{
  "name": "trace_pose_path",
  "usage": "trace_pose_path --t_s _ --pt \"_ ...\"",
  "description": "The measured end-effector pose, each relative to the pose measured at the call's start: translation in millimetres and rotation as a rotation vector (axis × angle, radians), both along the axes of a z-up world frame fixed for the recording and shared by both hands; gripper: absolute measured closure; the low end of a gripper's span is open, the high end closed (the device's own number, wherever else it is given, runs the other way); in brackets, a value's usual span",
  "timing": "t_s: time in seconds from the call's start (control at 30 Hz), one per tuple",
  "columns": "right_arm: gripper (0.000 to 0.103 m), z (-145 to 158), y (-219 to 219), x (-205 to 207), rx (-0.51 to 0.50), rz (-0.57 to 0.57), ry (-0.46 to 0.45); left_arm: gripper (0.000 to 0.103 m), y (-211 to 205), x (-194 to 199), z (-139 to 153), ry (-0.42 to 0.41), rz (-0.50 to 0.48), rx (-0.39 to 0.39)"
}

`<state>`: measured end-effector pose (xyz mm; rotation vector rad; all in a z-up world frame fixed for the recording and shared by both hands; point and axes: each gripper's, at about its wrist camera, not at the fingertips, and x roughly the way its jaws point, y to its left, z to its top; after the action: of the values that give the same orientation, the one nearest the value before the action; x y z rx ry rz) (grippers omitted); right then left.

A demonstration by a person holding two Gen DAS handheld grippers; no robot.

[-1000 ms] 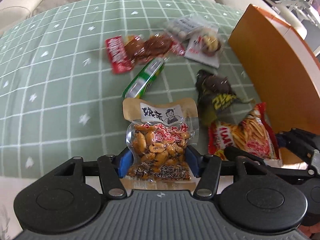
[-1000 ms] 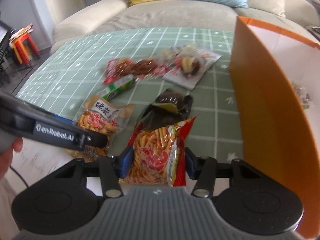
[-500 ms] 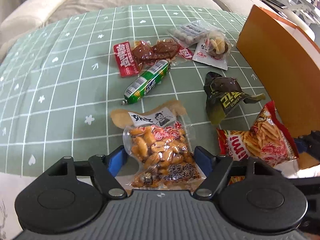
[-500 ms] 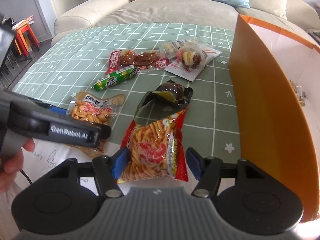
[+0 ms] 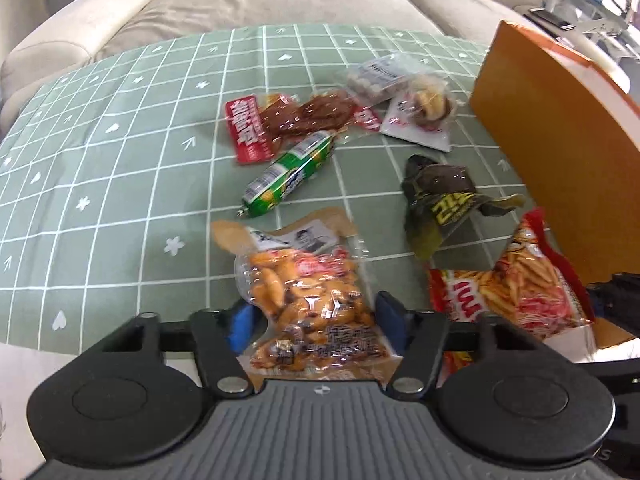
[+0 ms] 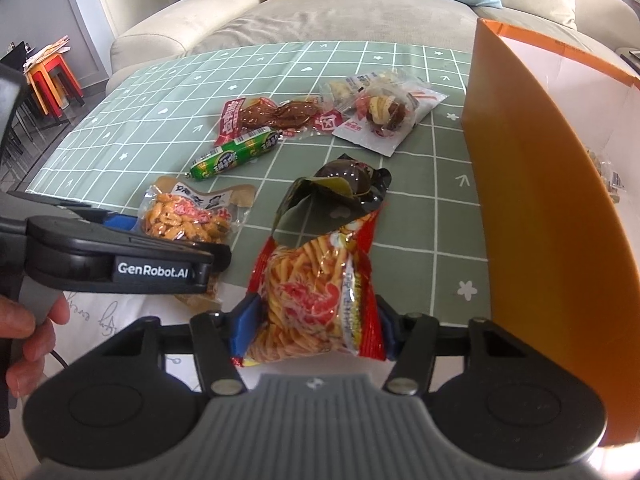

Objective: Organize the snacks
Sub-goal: 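Carry the peanut packet with the left gripper while the right gripper carries the chip bag into the box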

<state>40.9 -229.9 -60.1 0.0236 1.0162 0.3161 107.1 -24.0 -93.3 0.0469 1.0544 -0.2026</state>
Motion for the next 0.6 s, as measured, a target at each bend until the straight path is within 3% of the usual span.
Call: trace_pose_path --t_s 0.2,0.43,0.47,0.53,0.6 --pt "0.053 2 1 -1 -0.013 0.009 -0.018 0.044 11 -5 2 -0.003 0.019 -0.092" --pt "0.058 11 -2 -4 0.015 0.002 -0.036 0.058 12 -14 15 -0.023 0.013 -0.116" --pt "0.058 13 -1 -5 0.014 0.002 -0.043 0.066 13 -16 18 -0.028 0.018 -0.128" --pt "0.058 18 0 -8 0.019 0.008 -0.053 0.072 13 -18 24 -0.036 0.013 -0.133" --pt "0.059 22 2 -11 0.011 0.018 -0.066 0.073 11 -21 29 -0.043 0.005 -0.128"
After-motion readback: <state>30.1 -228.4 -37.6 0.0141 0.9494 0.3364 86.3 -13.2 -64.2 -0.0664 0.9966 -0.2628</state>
